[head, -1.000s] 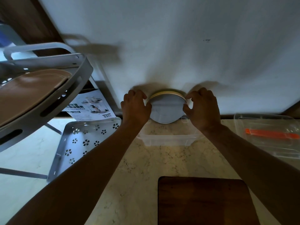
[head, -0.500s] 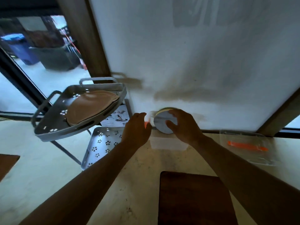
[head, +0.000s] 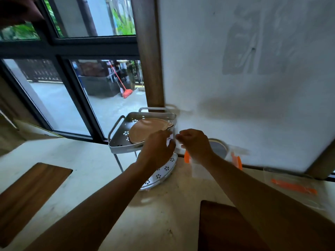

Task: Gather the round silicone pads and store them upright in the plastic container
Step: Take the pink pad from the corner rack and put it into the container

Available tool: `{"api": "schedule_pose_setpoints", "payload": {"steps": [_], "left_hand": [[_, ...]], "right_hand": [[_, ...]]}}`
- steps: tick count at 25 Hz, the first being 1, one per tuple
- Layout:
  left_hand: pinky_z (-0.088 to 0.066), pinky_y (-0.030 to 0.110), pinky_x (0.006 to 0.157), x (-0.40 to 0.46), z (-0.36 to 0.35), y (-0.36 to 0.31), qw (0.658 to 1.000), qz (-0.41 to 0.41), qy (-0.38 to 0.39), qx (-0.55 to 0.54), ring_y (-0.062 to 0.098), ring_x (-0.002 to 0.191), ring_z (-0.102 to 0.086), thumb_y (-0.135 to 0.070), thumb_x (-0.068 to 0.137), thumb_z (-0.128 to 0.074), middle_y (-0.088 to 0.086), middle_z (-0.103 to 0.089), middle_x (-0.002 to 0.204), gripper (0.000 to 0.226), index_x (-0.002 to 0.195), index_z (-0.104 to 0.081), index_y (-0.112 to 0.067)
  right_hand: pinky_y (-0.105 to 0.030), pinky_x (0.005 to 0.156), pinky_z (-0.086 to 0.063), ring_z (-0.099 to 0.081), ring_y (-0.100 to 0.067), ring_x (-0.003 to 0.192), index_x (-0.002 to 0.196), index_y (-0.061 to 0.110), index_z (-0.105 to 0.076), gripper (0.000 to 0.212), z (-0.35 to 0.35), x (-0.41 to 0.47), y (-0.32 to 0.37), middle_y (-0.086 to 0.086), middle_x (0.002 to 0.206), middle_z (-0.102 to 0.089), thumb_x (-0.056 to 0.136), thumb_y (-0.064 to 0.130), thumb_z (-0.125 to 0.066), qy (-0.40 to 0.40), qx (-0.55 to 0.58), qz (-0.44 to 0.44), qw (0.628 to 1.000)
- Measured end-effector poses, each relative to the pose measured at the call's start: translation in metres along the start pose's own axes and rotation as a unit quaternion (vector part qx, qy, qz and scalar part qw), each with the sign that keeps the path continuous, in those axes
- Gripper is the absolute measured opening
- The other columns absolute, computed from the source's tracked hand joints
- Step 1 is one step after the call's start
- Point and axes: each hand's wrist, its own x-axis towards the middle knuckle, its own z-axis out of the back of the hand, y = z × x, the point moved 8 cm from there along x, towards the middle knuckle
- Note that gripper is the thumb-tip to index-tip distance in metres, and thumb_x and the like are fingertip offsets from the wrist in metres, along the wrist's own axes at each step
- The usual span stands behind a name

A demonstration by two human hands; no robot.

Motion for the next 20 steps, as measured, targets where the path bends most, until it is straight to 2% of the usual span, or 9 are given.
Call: {"api": "schedule_pose_setpoints", "payload": {"steps": [2, 3, 5, 8, 11, 14, 17, 20], "left_hand": [[-0.042, 0.024, 0.087, 0.005, 0.023, 0.006, 0.999, -0.025, -0.030, 0.028, 0.025, 0.098, -0.067, -0.015, 0.086, -0.065, 0.009, -0.074, 0.109, 0.024, 0.109, -0.071, -0.013], [-0.044, 0.029, 0.092, 0.008, 0.029, 0.012, 0.998, -0.025, -0.035, 0.044, 0.028, 0.102, -0.065, -0.014, 0.084, -0.067, 0.010, -0.073, 0.111, 0.025, 0.108, -0.072, -0.012], [-0.047, 0.044, 0.100, 0.013, 0.032, 0.029, 0.997, -0.006, -0.016, 0.076, 0.031, 0.114, -0.061, -0.017, 0.083, -0.069, 0.013, -0.069, 0.121, 0.031, 0.114, -0.070, -0.010], [-0.047, 0.049, 0.101, 0.018, 0.023, 0.046, 0.995, -0.002, 0.015, 0.099, 0.032, 0.121, -0.057, -0.022, 0.083, -0.073, 0.015, -0.065, 0.127, 0.037, 0.117, -0.068, -0.008], [-0.052, 0.039, 0.088, 0.024, 0.015, 0.059, 0.995, -0.015, 0.003, 0.099, 0.030, 0.103, -0.065, -0.023, 0.082, -0.074, 0.014, -0.073, 0.109, 0.028, 0.105, -0.073, -0.007], [-0.053, 0.038, 0.075, 0.030, -0.003, 0.067, 0.996, -0.036, 0.034, 0.080, 0.021, 0.080, -0.066, -0.023, 0.090, -0.063, 0.006, -0.074, 0.088, 0.016, 0.092, -0.075, -0.011], [-0.051, 0.038, 0.073, 0.034, -0.011, 0.073, 0.997, -0.036, 0.031, 0.069, 0.018, 0.075, -0.063, -0.019, 0.094, -0.057, 0.004, -0.072, 0.083, 0.019, 0.088, -0.074, -0.012], [-0.050, 0.035, 0.076, 0.036, -0.010, 0.070, 0.996, -0.069, 0.014, 0.056, 0.017, 0.079, -0.064, -0.012, 0.093, -0.056, 0.002, -0.073, 0.083, 0.021, 0.084, -0.075, -0.013]], "right_hand": [[-0.052, 0.082, -0.055, -0.070, -0.030, 0.081, 0.080, 0.011, -0.075, 0.029, -0.012, 0.002, 0.006, -0.012, 0.083, -0.074, 0.089, 0.037, -0.064, 0.008, 0.024, -0.012, 1.000], [-0.051, 0.080, -0.057, -0.070, -0.029, 0.077, 0.074, 0.015, -0.073, 0.028, -0.018, 0.003, 0.004, -0.010, 0.079, -0.074, 0.087, 0.038, -0.065, 0.012, 0.039, -0.035, 0.999], [-0.049, 0.079, -0.059, -0.072, -0.029, 0.077, 0.071, 0.022, -0.070, 0.021, -0.031, 0.006, -0.005, -0.007, 0.077, -0.075, 0.083, 0.039, -0.067, 0.018, 0.095, -0.095, 0.991], [-0.044, 0.078, -0.061, -0.074, -0.031, 0.080, 0.068, 0.017, -0.070, 0.019, -0.049, 0.018, -0.021, -0.010, 0.077, -0.076, 0.079, 0.033, -0.070, 0.026, 0.180, -0.171, 0.968], [-0.035, 0.066, -0.058, -0.065, -0.021, 0.057, 0.065, 0.015, -0.061, 0.023, -0.071, 0.032, -0.026, -0.007, 0.064, -0.065, 0.079, 0.026, -0.076, 0.040, 0.263, -0.233, 0.935], [-0.033, 0.063, -0.056, -0.064, -0.019, 0.054, 0.072, 0.010, -0.063, 0.023, -0.086, 0.043, -0.030, -0.007, 0.065, -0.066, 0.079, 0.028, -0.076, 0.028, 0.271, -0.250, 0.929], [-0.030, 0.057, -0.057, -0.070, -0.021, 0.054, 0.076, 0.003, -0.069, 0.028, -0.090, 0.047, -0.033, -0.009, 0.064, -0.073, 0.081, 0.029, -0.077, -0.003, 0.263, -0.263, 0.928], [-0.025, 0.048, -0.054, -0.072, -0.019, 0.053, 0.084, 0.000, -0.072, 0.026, -0.082, 0.052, -0.030, -0.008, 0.060, -0.073, 0.083, 0.026, -0.074, -0.030, 0.190, -0.258, 0.947]]}}
